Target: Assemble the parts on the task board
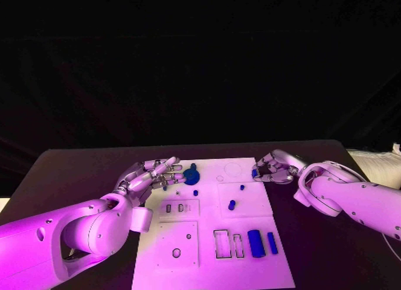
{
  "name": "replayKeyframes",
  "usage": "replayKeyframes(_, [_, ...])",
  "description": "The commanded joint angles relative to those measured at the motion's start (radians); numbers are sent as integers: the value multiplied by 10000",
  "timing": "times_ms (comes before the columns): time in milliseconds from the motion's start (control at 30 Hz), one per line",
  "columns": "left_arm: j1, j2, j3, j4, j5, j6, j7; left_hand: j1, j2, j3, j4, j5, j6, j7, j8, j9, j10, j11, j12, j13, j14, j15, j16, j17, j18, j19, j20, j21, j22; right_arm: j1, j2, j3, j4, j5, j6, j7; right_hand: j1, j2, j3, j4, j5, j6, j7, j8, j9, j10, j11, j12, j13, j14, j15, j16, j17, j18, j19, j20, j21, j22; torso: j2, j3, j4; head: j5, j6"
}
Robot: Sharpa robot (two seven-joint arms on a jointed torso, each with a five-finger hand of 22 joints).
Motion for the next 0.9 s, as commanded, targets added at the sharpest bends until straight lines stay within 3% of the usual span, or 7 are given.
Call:
replayKeyframes(33, [2,19,6,24,-71,169,40,48,82,-13,-52,-34,-60,-20,-68,-9,-55,-5,-52,-15,-60,0,-15,9,122,-17,51,-35,-12,-12,42,-1,-34,-132,191,86,-11,149,39,-59,-30,142,-17,35,19,636,-33,66,2110,1043,-33,41,2635,-169,918,-11,39,2413,1,4,0,0,-2])
replayKeyframes(600, [2,15,6,26,-71,174,2,49,89,-8,-57,-33,-66,-17,-69,-10,-64,-2,-52,-16,-61,2,-22,10,122,-19,53,-38,-14,-21,249,-1,-217,-154,138,6,-17,188,68,-91,-97,217,-41,27,16,653,-58,98,2130,1043,-60,41,2635,-176,935,-38,53,2444,0,8,4,21,-24])
replayKeyframes(900, [2,16,6,22,-71,179,-27,49,89,-8,-57,-33,-66,-17,-69,-10,-64,-2,-52,-16,-61,2,-22,10,122,-19,53,-38,-14,-24,287,-1,-249,-175,102,22,130,428,331,-301,-238,748,-248,195,91,704,-235,205,2195,1043,-172,41,2635,-186,956,-131,73,2486,3,10,-3,31,-41])
